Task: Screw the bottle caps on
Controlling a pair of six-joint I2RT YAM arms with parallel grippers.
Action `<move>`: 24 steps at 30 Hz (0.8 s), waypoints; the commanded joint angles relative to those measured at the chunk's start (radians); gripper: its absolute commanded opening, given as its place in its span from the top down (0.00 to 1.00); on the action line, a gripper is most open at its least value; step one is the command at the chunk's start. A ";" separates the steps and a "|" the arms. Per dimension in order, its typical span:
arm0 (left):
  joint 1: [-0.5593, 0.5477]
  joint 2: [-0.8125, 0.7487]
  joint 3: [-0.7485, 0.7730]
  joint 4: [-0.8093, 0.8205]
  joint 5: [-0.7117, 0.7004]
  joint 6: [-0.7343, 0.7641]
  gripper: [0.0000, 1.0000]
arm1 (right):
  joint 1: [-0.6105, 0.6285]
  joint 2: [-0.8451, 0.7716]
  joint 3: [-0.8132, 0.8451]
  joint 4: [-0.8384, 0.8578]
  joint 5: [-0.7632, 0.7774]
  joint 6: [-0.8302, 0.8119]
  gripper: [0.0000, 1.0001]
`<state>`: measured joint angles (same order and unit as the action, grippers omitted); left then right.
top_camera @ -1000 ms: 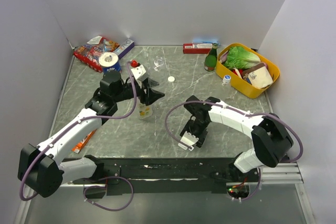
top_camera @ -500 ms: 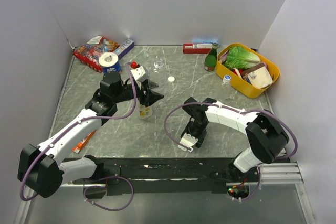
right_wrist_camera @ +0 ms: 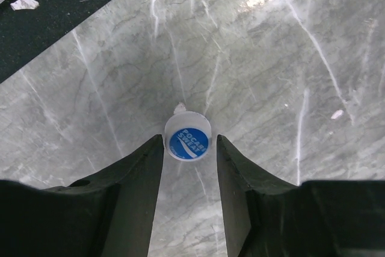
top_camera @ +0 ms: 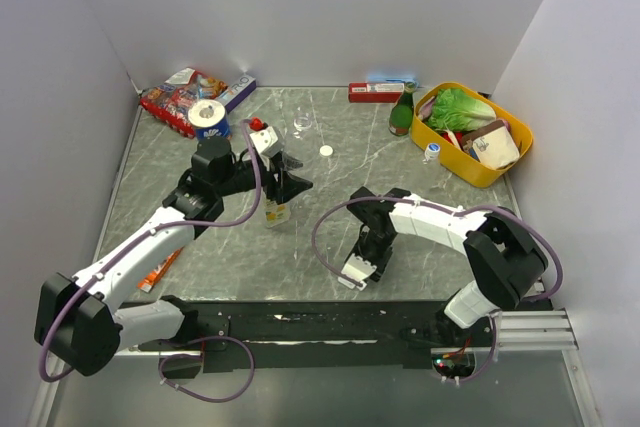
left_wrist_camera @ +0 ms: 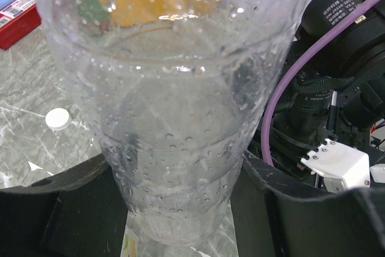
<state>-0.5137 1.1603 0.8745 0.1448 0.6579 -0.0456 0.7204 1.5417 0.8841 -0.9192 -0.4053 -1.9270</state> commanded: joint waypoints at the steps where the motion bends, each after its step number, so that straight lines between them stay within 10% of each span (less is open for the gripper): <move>1: 0.004 0.007 0.009 0.019 0.022 -0.008 0.94 | 0.007 0.003 -0.020 0.002 0.000 0.005 0.52; 16: -0.002 0.025 -0.011 0.036 0.022 0.007 0.94 | 0.001 -0.015 0.007 -0.001 -0.006 0.100 0.73; 24: -0.143 0.122 0.109 -0.022 0.000 0.233 0.99 | -0.148 -0.357 0.189 -0.283 -0.102 0.247 0.87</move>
<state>-0.5972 1.2469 0.9031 0.1135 0.6514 0.0658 0.6239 1.3808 0.9237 -1.0092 -0.4259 -1.7695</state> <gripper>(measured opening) 0.613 0.404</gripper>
